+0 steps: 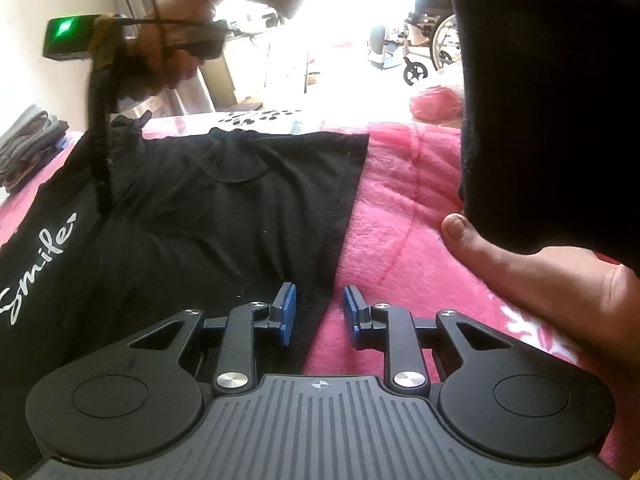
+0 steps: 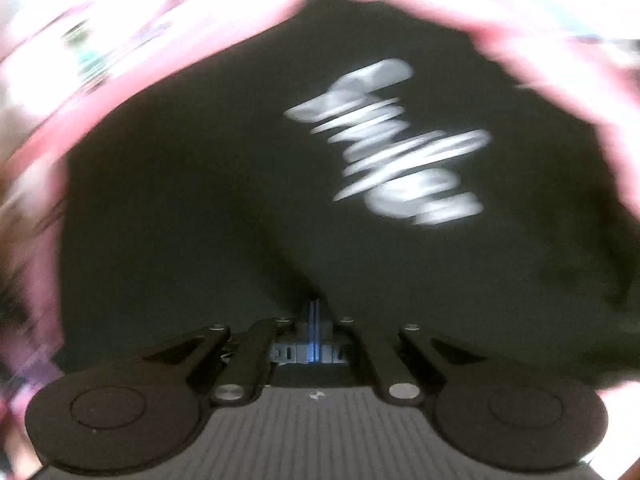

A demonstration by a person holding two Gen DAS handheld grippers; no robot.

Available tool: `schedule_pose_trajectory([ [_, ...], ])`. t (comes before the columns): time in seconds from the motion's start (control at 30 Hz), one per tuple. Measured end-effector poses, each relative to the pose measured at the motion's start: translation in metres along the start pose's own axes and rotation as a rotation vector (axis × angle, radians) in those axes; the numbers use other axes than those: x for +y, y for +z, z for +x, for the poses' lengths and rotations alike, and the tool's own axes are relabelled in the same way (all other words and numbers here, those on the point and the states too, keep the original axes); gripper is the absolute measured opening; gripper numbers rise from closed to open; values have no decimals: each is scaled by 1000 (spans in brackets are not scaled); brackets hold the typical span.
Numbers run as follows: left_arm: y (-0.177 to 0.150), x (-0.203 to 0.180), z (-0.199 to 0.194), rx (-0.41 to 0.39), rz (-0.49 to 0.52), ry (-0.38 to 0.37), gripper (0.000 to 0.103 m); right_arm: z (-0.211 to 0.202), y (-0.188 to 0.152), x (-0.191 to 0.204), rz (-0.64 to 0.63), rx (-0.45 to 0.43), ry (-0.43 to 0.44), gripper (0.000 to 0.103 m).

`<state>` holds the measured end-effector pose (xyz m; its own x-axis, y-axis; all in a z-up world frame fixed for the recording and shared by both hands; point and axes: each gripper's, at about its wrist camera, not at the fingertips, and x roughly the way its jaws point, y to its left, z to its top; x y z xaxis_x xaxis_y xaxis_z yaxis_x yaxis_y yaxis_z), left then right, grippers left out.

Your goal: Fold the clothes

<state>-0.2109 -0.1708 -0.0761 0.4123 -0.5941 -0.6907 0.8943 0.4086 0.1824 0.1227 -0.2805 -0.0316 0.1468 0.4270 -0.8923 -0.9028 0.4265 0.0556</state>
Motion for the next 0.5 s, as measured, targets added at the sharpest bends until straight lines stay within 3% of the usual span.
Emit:
schedule_pose_trajectory([
  [0.2,-2,1,-1,-7,-37,-11,24,24,22,107,-334,64,340,0],
  [0.27,-3,1,-1,-9,-46,-11,24,37,29,112,-343,47,313,0],
  [0.37,-3,-1,-2,-11,-49,-11,24,43,44,58,-86,-66,151,0],
  [0.43,-4,-1,-2,-15,-57,-14,24,39,52,48,-50,-104,57,0],
  [0.5,-4,-1,-2,-20,-65,-17,24,38,59,76,-138,-88,177,0],
])
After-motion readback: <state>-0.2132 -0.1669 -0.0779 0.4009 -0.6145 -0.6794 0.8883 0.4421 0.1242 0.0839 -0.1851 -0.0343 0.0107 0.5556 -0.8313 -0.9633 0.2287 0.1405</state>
